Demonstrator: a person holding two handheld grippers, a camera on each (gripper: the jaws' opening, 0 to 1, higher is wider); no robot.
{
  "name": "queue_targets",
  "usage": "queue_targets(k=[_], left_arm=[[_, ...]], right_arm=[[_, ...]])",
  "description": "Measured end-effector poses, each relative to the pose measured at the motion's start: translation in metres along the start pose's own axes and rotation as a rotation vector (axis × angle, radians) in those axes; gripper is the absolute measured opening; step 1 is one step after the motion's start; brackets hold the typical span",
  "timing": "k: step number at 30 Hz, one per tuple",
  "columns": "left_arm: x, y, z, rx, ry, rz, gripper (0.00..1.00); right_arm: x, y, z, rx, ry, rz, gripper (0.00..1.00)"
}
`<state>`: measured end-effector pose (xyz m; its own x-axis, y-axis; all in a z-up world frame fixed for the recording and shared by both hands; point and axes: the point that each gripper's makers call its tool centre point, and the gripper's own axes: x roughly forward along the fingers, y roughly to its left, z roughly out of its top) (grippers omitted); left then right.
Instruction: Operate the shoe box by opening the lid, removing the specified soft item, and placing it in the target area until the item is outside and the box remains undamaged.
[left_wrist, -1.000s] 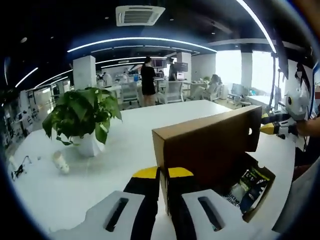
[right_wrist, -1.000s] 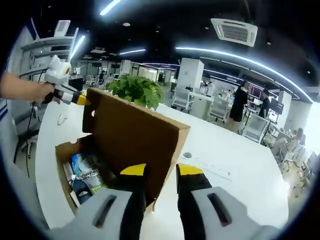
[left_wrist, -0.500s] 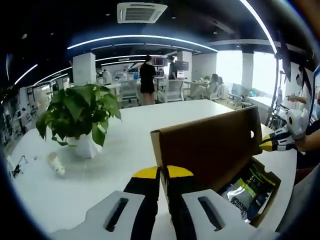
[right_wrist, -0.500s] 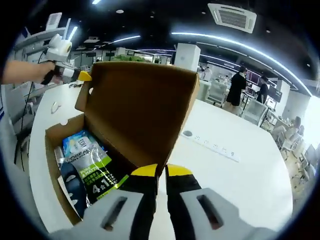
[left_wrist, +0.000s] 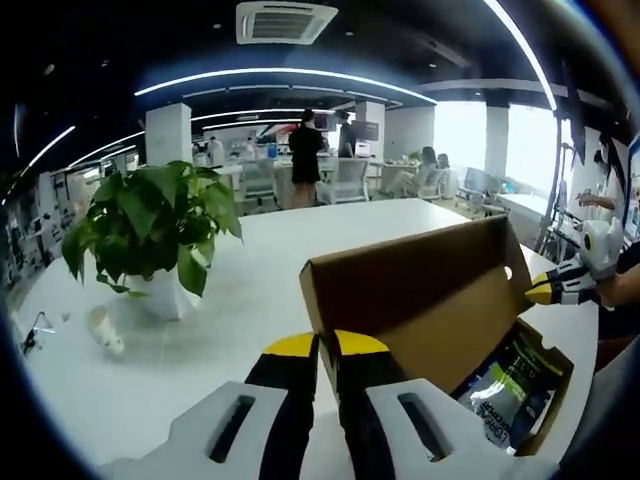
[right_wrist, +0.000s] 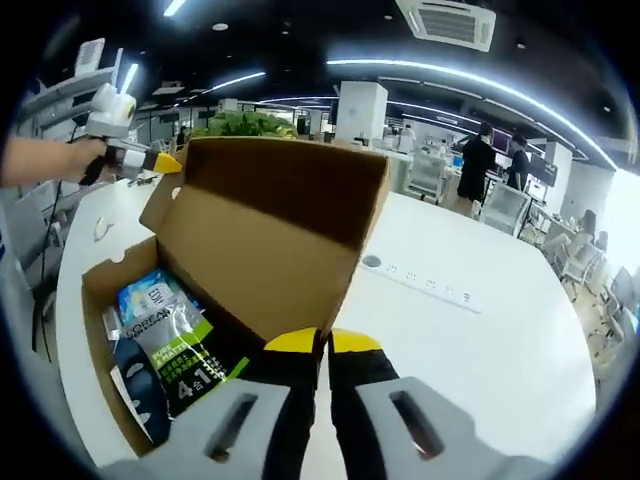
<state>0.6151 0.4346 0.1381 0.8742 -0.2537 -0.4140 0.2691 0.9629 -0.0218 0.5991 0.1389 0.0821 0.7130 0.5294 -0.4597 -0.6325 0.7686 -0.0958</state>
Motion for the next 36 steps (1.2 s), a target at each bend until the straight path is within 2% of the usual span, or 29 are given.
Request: queue_targets(k=[6, 11, 15, 19, 21, 24, 25, 26, 27, 28, 36], left_arm=[[0.001, 0.002, -0.007, -0.009, 0.004, -0.007, 0.05], [-0.001, 0.002, -0.026, -0.027, 0.029, -0.012, 0.06], [-0.009, -0.012, -0.044, -0.055, 0.057, -0.021, 0.07], [-0.017, -0.018, -0.053, -0.096, 0.051, -0.014, 0.10], [-0.020, -0.019, -0.060, -0.082, 0.069, 0.000, 0.09], [-0.024, -0.022, -0.067, -0.084, 0.065, 0.015, 0.06], [-0.026, -0.015, -0.070, -0.055, 0.071, 0.056, 0.02], [-0.024, -0.013, -0.068, -0.040, 0.049, 0.058, 0.01], [-0.022, -0.016, -0.068, -0.128, 0.042, 0.044, 0.01], [-0.021, -0.013, -0.069, -0.135, 0.054, 0.050, 0.01], [-0.009, -0.012, -0.068, -0.122, 0.100, 0.042, 0.00]], right_arm=[[0.000, 0.000, 0.000, -0.025, 0.000, 0.000, 0.00], [0.002, 0.000, 0.001, -0.028, 0.001, 0.000, 0.00], [0.004, -0.001, 0.002, -0.020, 0.009, 0.004, 0.00], [0.005, -0.001, 0.002, -0.003, 0.017, 0.003, 0.00], [0.006, -0.001, 0.001, 0.003, 0.016, -0.002, 0.00], [0.007, -0.002, 0.001, 0.015, 0.018, -0.006, 0.01], [0.007, -0.002, 0.001, 0.017, 0.020, -0.007, 0.01], [0.008, -0.002, 0.001, 0.017, 0.022, -0.007, 0.01], [0.008, -0.002, 0.001, 0.020, 0.025, -0.007, 0.01], [0.009, -0.002, 0.001, 0.023, 0.027, -0.007, 0.01], [0.017, -0.007, -0.002, 0.049, 0.055, 0.004, 0.01]])
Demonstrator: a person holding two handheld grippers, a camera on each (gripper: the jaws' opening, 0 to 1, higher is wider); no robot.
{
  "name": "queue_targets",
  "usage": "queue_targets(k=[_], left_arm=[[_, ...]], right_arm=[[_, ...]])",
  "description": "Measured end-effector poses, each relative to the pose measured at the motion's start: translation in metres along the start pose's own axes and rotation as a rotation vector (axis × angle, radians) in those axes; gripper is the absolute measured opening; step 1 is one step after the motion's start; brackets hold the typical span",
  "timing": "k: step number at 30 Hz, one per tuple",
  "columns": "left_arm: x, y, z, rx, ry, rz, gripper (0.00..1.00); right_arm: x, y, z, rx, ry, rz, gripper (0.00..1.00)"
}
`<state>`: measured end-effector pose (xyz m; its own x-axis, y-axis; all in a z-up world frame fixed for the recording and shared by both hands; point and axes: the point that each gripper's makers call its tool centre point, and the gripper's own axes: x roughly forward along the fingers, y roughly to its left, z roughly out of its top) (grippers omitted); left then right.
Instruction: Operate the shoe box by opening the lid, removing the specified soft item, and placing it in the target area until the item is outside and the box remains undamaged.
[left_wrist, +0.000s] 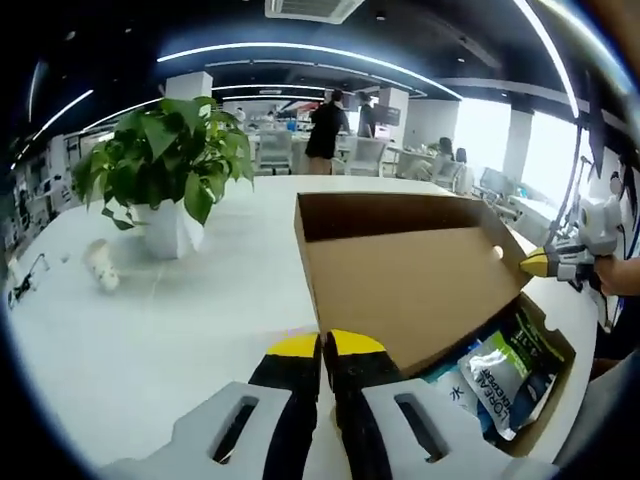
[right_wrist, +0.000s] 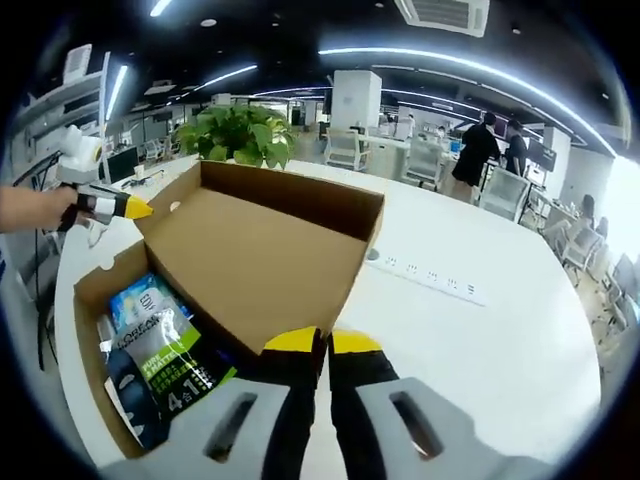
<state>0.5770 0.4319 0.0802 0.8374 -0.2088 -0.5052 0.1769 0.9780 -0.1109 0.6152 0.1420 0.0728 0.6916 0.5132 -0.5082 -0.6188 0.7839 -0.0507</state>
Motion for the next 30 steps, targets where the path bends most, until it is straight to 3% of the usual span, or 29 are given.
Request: queue_targets(k=[11, 25, 30], left_arm=[[0.010, 0.000, -0.001, -0.025, 0.039, 0.014, 0.01], [0.015, -0.007, 0.000, -0.097, 0.048, 0.028, 0.02], [0.022, -0.001, 0.000, -0.103, 0.051, 0.027, 0.02]], right_arm=[[0.015, -0.005, -0.004, -0.008, 0.035, 0.028, 0.02], [0.024, -0.010, -0.008, 0.068, 0.059, 0.037, 0.04], [0.025, -0.012, -0.009, 0.095, 0.060, 0.034, 0.04]])
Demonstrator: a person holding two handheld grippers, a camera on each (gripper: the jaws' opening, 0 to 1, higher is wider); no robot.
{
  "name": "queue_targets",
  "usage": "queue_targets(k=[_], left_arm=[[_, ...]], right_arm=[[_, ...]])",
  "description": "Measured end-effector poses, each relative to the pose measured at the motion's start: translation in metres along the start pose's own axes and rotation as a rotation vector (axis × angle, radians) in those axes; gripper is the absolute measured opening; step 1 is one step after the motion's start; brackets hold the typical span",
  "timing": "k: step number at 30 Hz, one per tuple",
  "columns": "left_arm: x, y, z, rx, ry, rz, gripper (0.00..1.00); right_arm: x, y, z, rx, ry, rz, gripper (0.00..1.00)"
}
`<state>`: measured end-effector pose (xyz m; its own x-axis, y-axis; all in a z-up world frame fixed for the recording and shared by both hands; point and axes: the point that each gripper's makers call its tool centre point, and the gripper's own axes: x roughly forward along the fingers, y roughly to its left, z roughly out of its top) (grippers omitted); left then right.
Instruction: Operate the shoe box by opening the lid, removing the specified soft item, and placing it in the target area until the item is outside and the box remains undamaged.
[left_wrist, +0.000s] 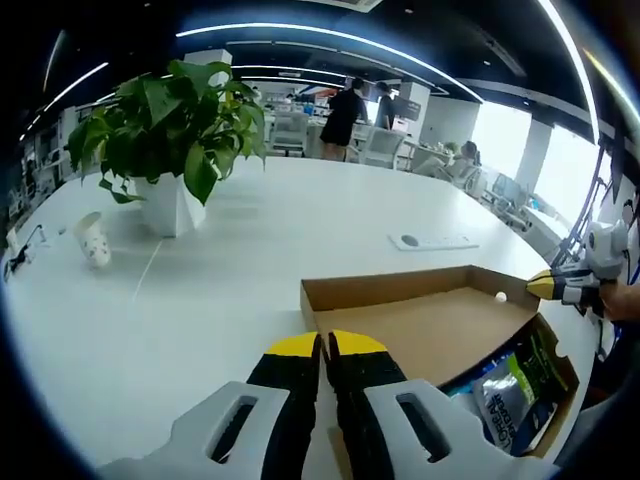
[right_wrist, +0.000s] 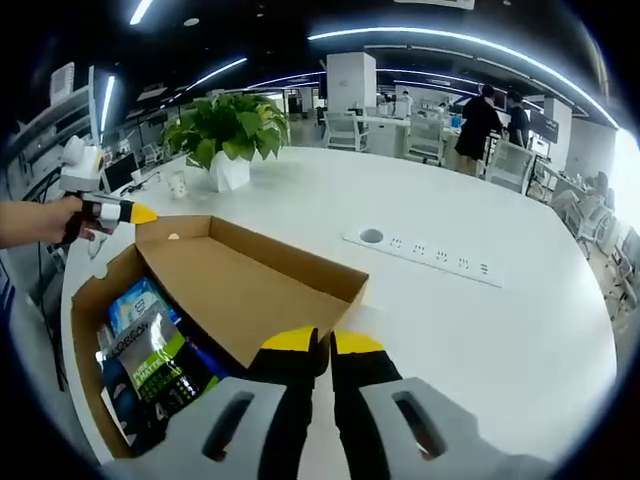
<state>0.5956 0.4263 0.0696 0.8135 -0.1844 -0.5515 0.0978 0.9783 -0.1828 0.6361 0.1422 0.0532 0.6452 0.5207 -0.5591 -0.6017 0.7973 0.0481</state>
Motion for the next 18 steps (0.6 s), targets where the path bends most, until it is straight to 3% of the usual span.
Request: queue_targets(k=[9, 18], left_arm=[[0.006, 0.010, 0.002, 0.064, 0.012, 0.001, 0.04], [-0.007, 0.010, 0.003, 0.118, 0.013, 0.006, 0.09]], right_arm=[[-0.003, 0.005, 0.001, -0.023, -0.006, 0.006, 0.08], [-0.017, 0.012, 0.000, -0.050, -0.016, 0.027, 0.11]])
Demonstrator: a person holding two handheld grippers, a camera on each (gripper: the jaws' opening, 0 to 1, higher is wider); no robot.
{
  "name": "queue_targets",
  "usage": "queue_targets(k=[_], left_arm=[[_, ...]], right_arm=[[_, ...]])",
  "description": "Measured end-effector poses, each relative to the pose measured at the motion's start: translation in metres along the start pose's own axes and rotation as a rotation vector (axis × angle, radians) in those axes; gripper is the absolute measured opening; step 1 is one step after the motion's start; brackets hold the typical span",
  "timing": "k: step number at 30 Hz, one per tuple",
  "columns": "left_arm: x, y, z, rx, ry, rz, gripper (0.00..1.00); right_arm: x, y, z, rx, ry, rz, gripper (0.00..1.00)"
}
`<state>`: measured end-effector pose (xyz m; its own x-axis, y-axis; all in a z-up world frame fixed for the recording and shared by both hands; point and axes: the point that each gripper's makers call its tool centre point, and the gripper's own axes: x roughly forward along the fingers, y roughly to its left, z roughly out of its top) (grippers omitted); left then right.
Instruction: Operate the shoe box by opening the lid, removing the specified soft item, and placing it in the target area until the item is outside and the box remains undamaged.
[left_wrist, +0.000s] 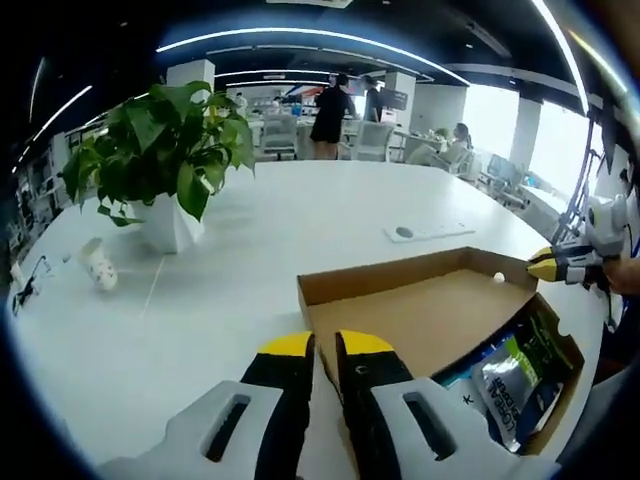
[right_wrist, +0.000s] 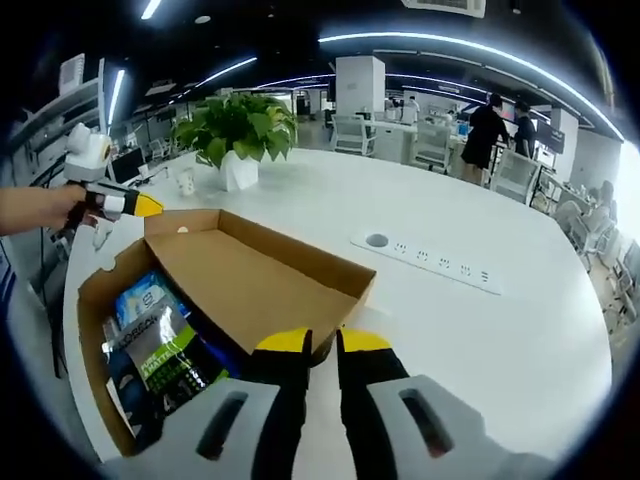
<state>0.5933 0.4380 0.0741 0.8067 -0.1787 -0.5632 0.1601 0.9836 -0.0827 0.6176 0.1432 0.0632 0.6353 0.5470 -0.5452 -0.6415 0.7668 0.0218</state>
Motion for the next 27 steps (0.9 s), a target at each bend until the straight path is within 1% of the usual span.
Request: queue_targets(k=[3, 7, 9, 11, 13, 14, 16, 17, 18, 19, 20, 22, 24, 27], left_arm=[[-0.007, 0.000, -0.001, 0.000, 0.000, 0.002, 0.14], [-0.016, -0.007, -0.004, 0.018, -0.004, -0.012, 0.19], [-0.028, -0.022, -0.007, 0.030, -0.004, -0.016, 0.21], [-0.030, -0.033, -0.008, 0.034, 0.000, -0.033, 0.22], [-0.037, -0.047, -0.013, 0.038, 0.006, -0.062, 0.22], [-0.040, -0.055, -0.018, 0.035, 0.020, -0.084, 0.23], [-0.042, -0.064, -0.024, 0.057, 0.032, -0.103, 0.23], [-0.044, -0.071, -0.028, 0.087, 0.043, -0.122, 0.23], [-0.046, -0.076, -0.032, 0.093, 0.050, -0.128, 0.23], [-0.048, -0.084, -0.036, 0.097, 0.060, -0.150, 0.24], [-0.049, -0.089, -0.040, 0.100, 0.068, -0.163, 0.25], [-0.050, -0.098, -0.048, 0.098, 0.090, -0.190, 0.25], [-0.050, -0.106, -0.054, 0.091, 0.104, -0.217, 0.26], [-0.051, -0.115, -0.061, 0.046, 0.131, -0.257, 0.28]], right_arm=[[-0.007, 0.003, 0.000, -0.010, -0.007, 0.004, 0.12], [-0.020, 0.009, -0.003, -0.013, -0.018, 0.024, 0.16], [-0.026, 0.012, -0.004, -0.016, -0.019, 0.029, 0.16], [-0.032, 0.016, -0.005, -0.017, -0.022, 0.037, 0.18], [-0.039, 0.022, -0.007, -0.016, -0.022, 0.052, 0.19], [-0.043, 0.024, -0.007, -0.009, -0.023, 0.057, 0.20], [-0.049, 0.029, -0.009, -0.015, -0.028, 0.065, 0.21], [-0.051, 0.031, -0.010, -0.021, -0.027, 0.064, 0.21], [-0.054, 0.034, -0.012, -0.023, -0.026, 0.068, 0.22], [-0.054, 0.034, -0.013, -0.021, -0.025, 0.069, 0.23], [-0.056, 0.035, -0.014, -0.016, -0.026, 0.070, 0.24], [-0.060, 0.038, -0.016, 0.000, -0.026, 0.073, 0.26], [-0.062, 0.041, -0.020, -0.005, -0.022, 0.078, 0.27], [-0.068, 0.047, -0.024, -0.003, -0.018, 0.086, 0.29]])
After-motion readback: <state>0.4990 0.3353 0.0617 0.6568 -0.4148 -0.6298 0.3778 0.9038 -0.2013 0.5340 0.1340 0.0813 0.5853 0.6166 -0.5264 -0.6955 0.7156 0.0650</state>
